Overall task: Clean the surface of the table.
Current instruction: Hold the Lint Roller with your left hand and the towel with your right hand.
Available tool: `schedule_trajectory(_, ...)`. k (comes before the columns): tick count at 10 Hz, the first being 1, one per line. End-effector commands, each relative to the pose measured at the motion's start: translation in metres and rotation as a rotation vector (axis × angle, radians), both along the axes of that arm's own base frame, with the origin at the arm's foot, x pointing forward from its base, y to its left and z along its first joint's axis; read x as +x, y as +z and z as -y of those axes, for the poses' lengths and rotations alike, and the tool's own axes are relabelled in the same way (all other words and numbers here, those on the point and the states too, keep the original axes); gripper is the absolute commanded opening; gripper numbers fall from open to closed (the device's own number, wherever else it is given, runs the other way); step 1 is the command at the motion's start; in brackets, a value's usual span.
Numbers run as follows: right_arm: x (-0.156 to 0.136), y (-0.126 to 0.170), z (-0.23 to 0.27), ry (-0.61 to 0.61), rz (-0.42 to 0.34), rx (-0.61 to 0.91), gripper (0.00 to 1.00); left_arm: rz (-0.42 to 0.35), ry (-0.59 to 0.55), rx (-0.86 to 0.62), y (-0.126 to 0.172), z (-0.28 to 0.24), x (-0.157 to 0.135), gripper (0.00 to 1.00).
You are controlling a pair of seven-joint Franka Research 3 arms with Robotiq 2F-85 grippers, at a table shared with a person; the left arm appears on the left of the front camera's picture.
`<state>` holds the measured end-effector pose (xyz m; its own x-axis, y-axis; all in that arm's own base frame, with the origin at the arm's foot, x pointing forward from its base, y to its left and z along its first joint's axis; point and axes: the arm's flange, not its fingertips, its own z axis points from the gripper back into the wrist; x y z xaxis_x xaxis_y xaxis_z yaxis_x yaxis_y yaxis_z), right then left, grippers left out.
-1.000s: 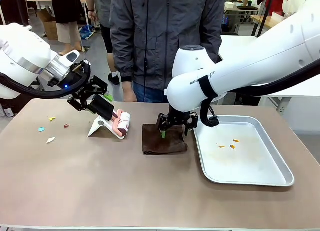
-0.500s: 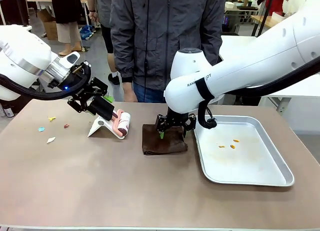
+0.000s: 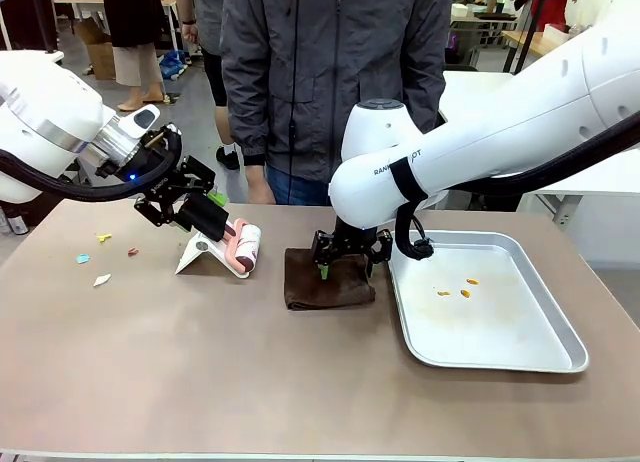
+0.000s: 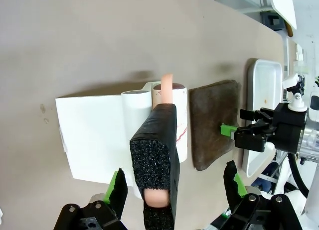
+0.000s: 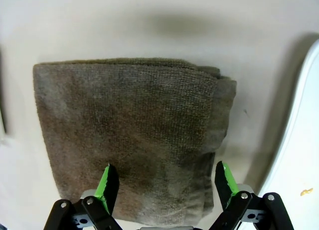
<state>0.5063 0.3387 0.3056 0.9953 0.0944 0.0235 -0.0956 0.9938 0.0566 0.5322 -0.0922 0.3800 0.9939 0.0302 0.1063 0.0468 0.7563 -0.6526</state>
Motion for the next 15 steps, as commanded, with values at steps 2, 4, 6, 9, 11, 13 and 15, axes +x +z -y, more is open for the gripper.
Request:
schedule_trajectory(2,0.003,-0.002,-0.005,-0.022,0.011,-0.003,0.41,0.019,0.042,0.007,0.001,0.004,-0.006,0.42)
schedule_trajectory(4,0.003,-0.004,-0.004,-0.02,0.005,0.001,0.0,0.026,0.062,0.004,0.002,0.001,-0.006,0.0)
schedule_trajectory(6,0.003,-0.005,-0.004,-0.018,0.002,0.004,0.0,0.034,0.075,0.002,0.004,0.0,-0.005,0.14)
schedule_trajectory(9,0.004,-0.006,-0.003,-0.015,0.0,0.007,0.0,0.038,0.077,-0.004,0.005,-0.001,-0.006,0.0)
schedule_trajectory(11,0.004,-0.008,-0.002,-0.016,-0.003,0.012,0.0,0.042,0.075,-0.003,0.006,-0.003,-0.006,0.0)
schedule_trajectory(13,0.004,-0.008,-0.001,-0.018,-0.002,0.014,0.0,0.044,0.073,-0.004,0.006,-0.005,-0.007,0.0)
schedule_trajectory(15,0.004,-0.006,0.0,-0.023,0.006,0.02,0.0,0.049,0.075,-0.006,0.006,-0.006,-0.008,0.0)
